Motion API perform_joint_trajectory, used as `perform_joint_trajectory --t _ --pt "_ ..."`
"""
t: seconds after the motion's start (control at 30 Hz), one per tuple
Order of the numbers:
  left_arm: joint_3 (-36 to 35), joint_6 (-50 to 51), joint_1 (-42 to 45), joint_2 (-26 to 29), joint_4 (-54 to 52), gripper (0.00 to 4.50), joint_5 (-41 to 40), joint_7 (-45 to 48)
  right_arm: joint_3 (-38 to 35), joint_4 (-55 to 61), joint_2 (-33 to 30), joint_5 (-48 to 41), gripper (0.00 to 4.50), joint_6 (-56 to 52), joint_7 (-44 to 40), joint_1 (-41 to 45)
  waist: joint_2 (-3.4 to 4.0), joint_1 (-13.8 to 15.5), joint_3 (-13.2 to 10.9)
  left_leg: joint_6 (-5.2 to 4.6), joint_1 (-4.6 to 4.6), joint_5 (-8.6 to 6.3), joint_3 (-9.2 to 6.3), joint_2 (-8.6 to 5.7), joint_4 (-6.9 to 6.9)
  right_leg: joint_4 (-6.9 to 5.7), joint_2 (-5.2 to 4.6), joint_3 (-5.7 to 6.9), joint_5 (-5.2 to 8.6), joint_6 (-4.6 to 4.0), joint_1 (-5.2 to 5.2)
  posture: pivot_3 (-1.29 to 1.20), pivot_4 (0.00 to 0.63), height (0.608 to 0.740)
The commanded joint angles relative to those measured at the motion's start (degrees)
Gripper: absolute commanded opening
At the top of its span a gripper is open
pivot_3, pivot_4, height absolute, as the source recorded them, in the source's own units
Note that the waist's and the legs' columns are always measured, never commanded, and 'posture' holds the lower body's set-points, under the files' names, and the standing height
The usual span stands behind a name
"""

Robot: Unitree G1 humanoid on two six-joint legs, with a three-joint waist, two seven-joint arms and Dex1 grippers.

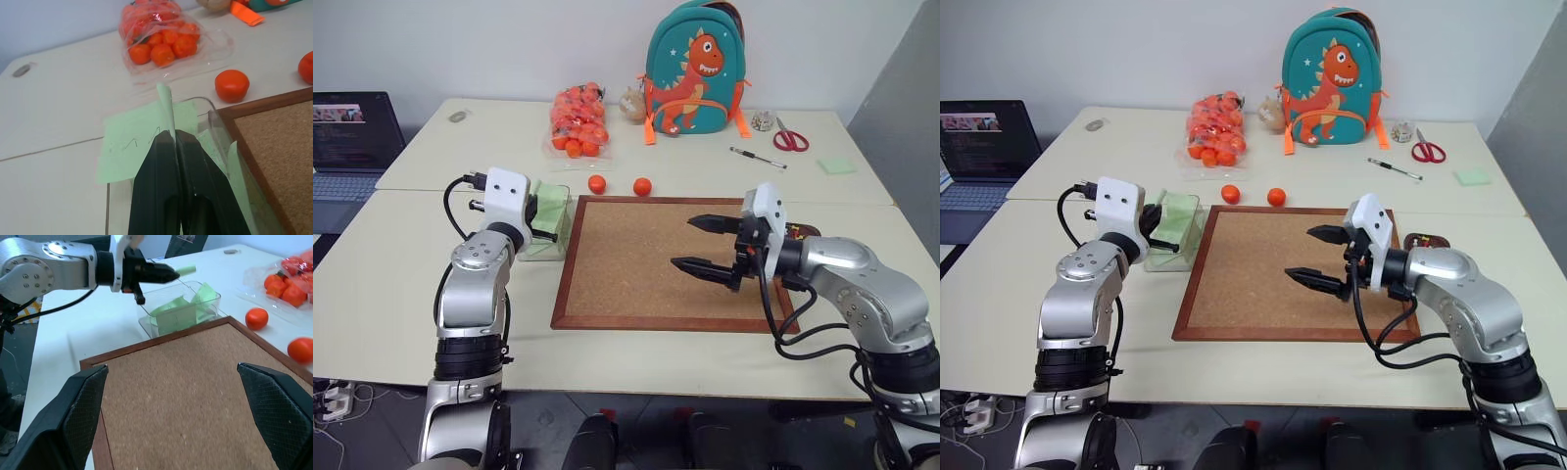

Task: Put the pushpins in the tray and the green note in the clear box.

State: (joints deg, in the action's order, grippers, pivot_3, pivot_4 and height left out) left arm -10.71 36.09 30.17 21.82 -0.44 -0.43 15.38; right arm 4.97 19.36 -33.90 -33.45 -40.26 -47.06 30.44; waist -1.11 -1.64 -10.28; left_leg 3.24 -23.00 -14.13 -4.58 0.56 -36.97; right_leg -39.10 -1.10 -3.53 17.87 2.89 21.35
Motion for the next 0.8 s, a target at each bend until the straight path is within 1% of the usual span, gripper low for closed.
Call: perform_joint_trajectory --t 0.03,0.17,0.2,0.27,0.43,0.6,0.63,0.8 --pt "-1.3 0.9 2.0 -0.7 0.8 0.0 -2.1 -1.0 0.3 0.6 0.7 0.4 4.5 1.4 -0.8 1.8 0.0 0.0 0.0 0.0 -0.01 0.0 0.0 0.0 0.0 0.0 -0.01 0.01 0.0 0.0 0.0 0.0 0.15 0.74" --pt "-1.4 2.0 2.1 -1.1 0.2 0.7 -3.8 -1.0 -0.1 1.0 0.8 0.7 4.5 1.2 -0.5 1.8 0.0 0.0 0.0 0.0 -0.02 0.0 0.0 0.01 0.0 0.0 -0.03 -0.01 0.0 0.0 0.03 0.0 0.15 0.74" --pt "-1.3 2.2 2.0 -1.1 -0.1 0.95 -4.1 -1.1 -0.2 1.1 0.7 0.8 4.5 1.2 -0.5 1.7 0.0 0.0 0.0 0.0 -0.02 0.0 0.0 0.01 0.01 0.0 -0.03 -0.01 0.0 0.0 0.03 0.0 0.15 0.74" --pt "-1.3 2.5 1.9 -1.3 -1.0 1.24 -4.5 -1.5 -0.6 1.4 0.5 0.8 4.5 1.1 -0.3 1.4 0.0 0.0 0.0 0.0 -0.02 0.0 0.0 0.01 0.01 -0.01 -0.02 0.0 0.0 0.0 0.03 0.0 0.15 0.74" --pt "-1.1 3.5 1.1 -2.1 -3.1 2.24 -5.2 -2.6 -1.0 2.0 0.1 0.7 4.5 0.9 0.2 0.8 0.0 0.0 0.0 0.0 -0.01 0.0 0.01 0.01 0.0 -0.01 -0.03 -0.01 0.0 0.0 0.03 0.0 0.15 0.74" --pt "-0.7 5.7 0.2 -3.0 -4.0 3.08 -5.4 -4.1 -1.3 2.3 0.0 0.5 4.5 0.6 0.5 0.8 0.0 0.0 0.0 0.0 -0.01 0.0 0.01 0.01 0.01 0.0 -0.03 -0.01 0.0 0.0 0.02 0.0 0.15 0.74" --pt "-0.9 6.1 0.2 -3.3 -4.0 3.18 -5.6 -4.3 -1.3 2.4 0.0 0.5 4.5 0.5 0.6 0.8 0.0 0.0 0.0 0.0 -0.01 0.0 0.01 0.01 0.01 0.0 -0.03 -0.01 0.0 0.0 0.03 0.0 0.15 0.74" --pt "-2.4 8.1 1.2 -4.6 -3.4 3.18 -7.3 -5.4 -1.4 2.3 0.0 0.4 4.5 0.4 1.0 0.9 -0.01 0.0 0.0 0.0 -0.01 0.0 0.01 0.01 0.01 0.0 -0.03 -0.02 0.0 0.0 0.02 0.0 0.15 0.74"
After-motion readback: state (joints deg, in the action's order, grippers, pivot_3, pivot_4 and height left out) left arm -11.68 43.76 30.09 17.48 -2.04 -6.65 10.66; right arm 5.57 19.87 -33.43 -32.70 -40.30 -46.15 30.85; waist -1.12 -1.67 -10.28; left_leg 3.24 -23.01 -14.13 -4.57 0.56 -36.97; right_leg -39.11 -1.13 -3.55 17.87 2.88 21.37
